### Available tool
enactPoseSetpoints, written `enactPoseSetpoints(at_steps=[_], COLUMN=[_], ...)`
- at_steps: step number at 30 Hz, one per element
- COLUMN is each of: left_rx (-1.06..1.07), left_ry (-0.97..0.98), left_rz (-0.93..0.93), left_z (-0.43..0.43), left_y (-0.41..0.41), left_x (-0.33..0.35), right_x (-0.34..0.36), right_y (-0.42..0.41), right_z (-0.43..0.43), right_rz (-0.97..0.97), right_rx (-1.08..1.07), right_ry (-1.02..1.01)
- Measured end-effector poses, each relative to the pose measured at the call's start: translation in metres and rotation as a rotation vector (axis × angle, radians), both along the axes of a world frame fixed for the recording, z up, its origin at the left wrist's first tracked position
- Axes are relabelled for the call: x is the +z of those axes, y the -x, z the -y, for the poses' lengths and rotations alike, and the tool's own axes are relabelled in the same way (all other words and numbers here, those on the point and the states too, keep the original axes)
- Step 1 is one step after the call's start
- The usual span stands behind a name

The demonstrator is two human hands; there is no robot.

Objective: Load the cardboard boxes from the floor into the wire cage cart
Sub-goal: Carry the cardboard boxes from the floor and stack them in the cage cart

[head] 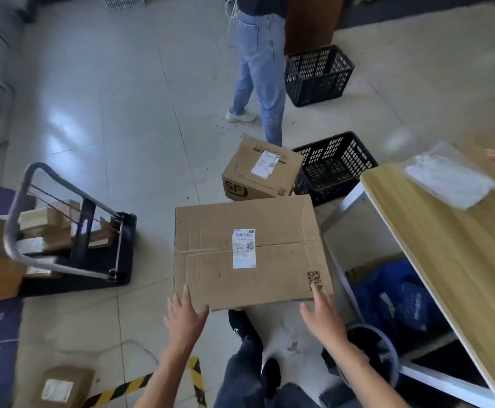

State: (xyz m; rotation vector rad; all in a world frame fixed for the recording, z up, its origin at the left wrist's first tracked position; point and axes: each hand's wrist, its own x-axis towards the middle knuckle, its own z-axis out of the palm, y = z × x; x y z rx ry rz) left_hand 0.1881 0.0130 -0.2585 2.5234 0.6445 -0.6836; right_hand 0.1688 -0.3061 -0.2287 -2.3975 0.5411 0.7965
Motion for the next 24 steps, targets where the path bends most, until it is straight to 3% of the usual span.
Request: enactPoseSetpoints(at_steps=[5, 11, 16, 19, 24], left_rx=[0.104, 0.271, 0.333, 0.366, 0.370], left_ry=[0.022, 0.274, 0.302, 0.359, 0.371], left_rz=[-0.046, -0.080, -0.089, -0.119, -0.099], left_z=[-0.022, -0.038, -0.049, -0.054, -0.054], left_y=[-0.049, -0.073, -0.082, -0.081, -0.079], left_x=[-0.041, -0.071, -0.091, -0.099, -0.095], right_x=[-0.035, -0.071, -0.098, -0.112, -0.118], right_y=[-0.051, -0.090, -0.109, -0.117, -0.129], right_z=[0.011, 0.028, 0.048, 0.056, 0.062], right_rz=[-0.047, -0.067, -0.062, -0.140, -0.217], right_rx=[-0.008, -0.055, -0.155, -0.259, -0.213], right_ry=[0.008, 0.098, 0.218, 0.110, 0.075])
